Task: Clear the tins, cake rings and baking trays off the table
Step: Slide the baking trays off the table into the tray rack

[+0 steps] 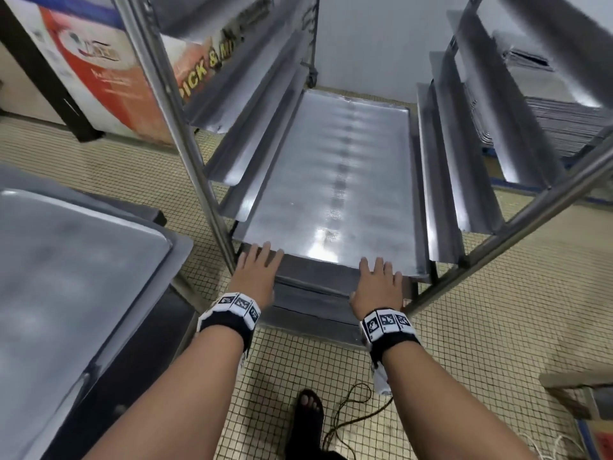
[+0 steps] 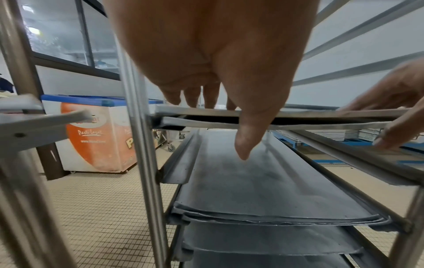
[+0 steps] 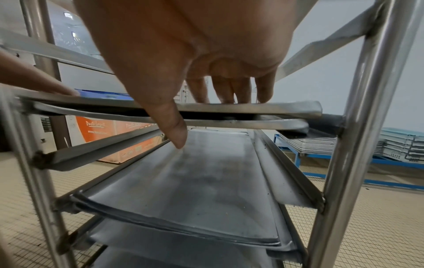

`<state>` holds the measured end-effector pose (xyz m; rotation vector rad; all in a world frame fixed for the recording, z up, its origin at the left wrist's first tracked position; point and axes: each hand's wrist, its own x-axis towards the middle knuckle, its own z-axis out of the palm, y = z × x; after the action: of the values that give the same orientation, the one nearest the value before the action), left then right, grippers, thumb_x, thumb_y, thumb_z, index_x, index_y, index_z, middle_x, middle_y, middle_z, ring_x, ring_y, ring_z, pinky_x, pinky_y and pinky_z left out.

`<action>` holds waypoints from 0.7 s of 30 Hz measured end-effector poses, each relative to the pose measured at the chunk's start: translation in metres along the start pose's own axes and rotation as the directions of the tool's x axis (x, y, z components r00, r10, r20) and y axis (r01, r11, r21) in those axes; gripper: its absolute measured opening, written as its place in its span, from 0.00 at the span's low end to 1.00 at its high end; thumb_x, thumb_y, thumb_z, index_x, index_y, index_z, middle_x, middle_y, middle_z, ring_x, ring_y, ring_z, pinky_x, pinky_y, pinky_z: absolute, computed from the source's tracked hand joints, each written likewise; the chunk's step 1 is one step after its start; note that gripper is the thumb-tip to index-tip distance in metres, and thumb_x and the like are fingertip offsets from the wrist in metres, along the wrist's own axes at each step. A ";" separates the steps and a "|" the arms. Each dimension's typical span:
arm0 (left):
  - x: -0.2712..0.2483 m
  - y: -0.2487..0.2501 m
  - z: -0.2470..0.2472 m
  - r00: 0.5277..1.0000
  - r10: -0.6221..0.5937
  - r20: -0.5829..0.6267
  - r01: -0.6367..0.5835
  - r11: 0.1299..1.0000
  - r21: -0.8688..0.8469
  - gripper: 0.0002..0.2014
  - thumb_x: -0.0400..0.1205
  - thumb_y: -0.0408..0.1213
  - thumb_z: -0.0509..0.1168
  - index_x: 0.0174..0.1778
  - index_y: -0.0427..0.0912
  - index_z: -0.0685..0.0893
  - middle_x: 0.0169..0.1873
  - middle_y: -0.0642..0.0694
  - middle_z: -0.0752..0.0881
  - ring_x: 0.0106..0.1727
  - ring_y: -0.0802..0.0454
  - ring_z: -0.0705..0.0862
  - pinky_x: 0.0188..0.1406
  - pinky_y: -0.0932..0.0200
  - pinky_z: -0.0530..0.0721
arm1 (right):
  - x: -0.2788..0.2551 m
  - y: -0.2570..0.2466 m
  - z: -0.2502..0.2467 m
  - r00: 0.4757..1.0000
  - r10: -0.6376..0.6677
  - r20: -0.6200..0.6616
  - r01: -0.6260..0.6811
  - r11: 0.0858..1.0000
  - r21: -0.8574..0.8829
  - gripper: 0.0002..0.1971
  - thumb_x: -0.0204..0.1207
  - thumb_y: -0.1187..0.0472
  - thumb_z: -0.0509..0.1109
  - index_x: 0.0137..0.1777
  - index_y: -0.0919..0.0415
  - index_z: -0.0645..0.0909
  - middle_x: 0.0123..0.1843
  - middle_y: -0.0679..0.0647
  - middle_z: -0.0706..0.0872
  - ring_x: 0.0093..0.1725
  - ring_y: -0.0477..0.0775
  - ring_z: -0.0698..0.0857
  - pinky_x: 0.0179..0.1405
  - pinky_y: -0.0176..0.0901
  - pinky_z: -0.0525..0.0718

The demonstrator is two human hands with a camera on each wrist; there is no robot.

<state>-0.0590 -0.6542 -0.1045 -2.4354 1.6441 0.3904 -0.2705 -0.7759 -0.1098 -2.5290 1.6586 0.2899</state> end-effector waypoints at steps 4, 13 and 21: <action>-0.062 -0.023 -0.002 0.999 -0.053 0.011 0.054 0.985 -0.165 0.24 0.83 0.41 0.66 0.77 0.50 0.75 0.72 0.41 0.82 0.72 0.40 0.79 0.72 0.40 0.80 | -0.049 -0.029 -0.011 0.999 -0.028 0.032 0.027 0.999 0.027 0.33 0.80 0.49 0.68 0.83 0.54 0.63 0.83 0.61 0.67 0.83 0.63 0.65 0.83 0.59 0.61; -0.213 -0.120 0.010 0.908 -0.418 -0.008 0.383 0.839 -0.386 0.19 0.79 0.47 0.61 0.65 0.48 0.84 0.60 0.40 0.89 0.60 0.37 0.88 0.60 0.43 0.87 | -0.155 -0.166 -0.039 0.911 -0.409 -0.039 0.411 0.902 0.135 0.14 0.81 0.49 0.62 0.57 0.55 0.84 0.53 0.59 0.89 0.53 0.64 0.89 0.48 0.51 0.86; -0.365 -0.209 0.085 0.617 -0.765 0.185 0.746 0.493 -0.448 0.29 0.81 0.48 0.63 0.80 0.54 0.70 0.77 0.47 0.73 0.80 0.41 0.68 0.71 0.38 0.78 | -0.241 -0.295 -0.021 0.650 -0.760 -0.034 0.752 0.635 0.177 0.15 0.80 0.49 0.66 0.64 0.50 0.82 0.61 0.54 0.88 0.62 0.59 0.86 0.57 0.50 0.85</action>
<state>-0.0049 -0.2299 -0.0709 -3.2259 0.2930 0.6523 -0.0915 -0.4452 -0.0430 -2.7615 0.4331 0.0986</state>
